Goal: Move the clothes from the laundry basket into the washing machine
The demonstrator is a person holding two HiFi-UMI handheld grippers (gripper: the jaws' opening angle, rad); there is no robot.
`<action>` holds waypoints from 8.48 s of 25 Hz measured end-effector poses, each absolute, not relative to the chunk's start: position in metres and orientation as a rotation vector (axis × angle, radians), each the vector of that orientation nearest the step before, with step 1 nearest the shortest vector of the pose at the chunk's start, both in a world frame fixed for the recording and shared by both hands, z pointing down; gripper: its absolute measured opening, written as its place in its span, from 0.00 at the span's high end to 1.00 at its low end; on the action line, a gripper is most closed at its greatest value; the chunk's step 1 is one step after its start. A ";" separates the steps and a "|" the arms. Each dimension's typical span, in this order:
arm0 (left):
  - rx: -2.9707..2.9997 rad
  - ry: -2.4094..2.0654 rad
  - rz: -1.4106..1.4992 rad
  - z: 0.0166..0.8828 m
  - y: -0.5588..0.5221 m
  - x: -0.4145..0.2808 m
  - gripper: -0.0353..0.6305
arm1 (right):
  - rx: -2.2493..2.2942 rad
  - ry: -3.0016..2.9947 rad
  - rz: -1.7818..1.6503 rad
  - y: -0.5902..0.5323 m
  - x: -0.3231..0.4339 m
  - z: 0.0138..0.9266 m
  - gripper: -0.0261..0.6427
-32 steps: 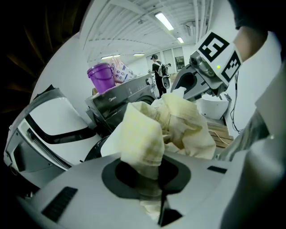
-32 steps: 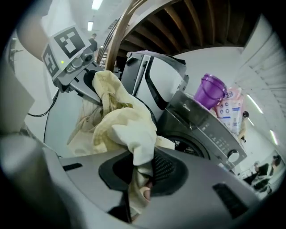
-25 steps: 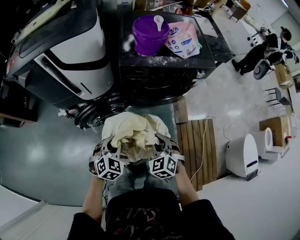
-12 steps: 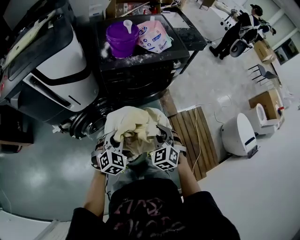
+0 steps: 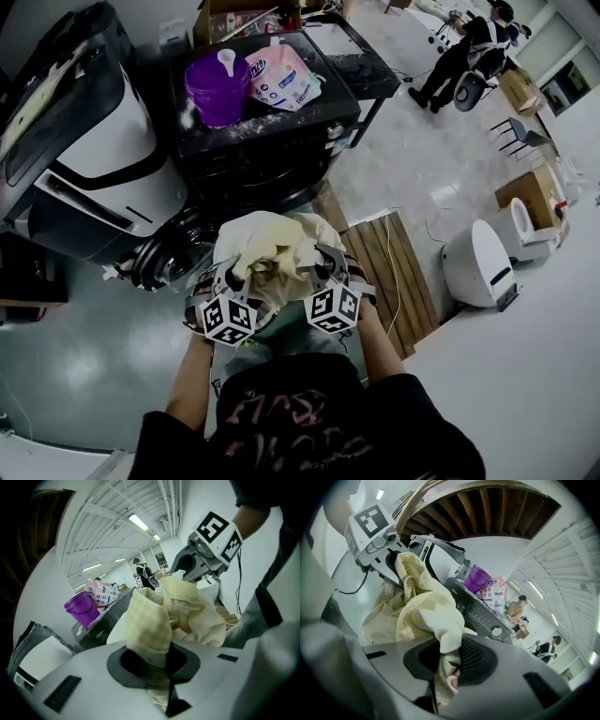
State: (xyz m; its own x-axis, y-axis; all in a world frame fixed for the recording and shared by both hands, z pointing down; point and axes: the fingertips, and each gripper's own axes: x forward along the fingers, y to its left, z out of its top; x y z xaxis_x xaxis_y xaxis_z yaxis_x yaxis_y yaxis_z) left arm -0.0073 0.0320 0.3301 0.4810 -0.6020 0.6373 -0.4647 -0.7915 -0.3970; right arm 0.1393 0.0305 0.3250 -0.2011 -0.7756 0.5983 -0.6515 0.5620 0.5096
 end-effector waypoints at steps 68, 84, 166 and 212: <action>-2.427 1.347 -1.332 0.513 -0.170 0.090 0.84 | 0.837 -2.133 -0.416 -0.218 0.222 0.500 0.86; -2.275 1.387 -1.266 0.629 -0.223 0.080 0.85 | 0.896 -2.181 -0.521 -0.264 0.216 0.615 0.86; -2.613 2.268 -0.423 0.740 -0.454 0.017 0.49 | 1.573 -2.501 0.443 -0.485 0.164 0.736 0.53; -2.574 2.306 -0.415 0.736 -0.407 0.026 0.67 | 1.559 -2.364 0.594 -0.441 0.178 0.747 0.77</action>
State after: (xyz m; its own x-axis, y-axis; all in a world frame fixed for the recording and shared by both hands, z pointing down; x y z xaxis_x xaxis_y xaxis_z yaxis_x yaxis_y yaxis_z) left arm 0.0261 -0.4075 0.7365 0.1196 -0.9123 0.3917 -0.9916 -0.0904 0.0923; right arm 0.1776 -0.4406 0.7473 -0.3975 -0.8168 0.4181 -0.9174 0.3451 -0.1980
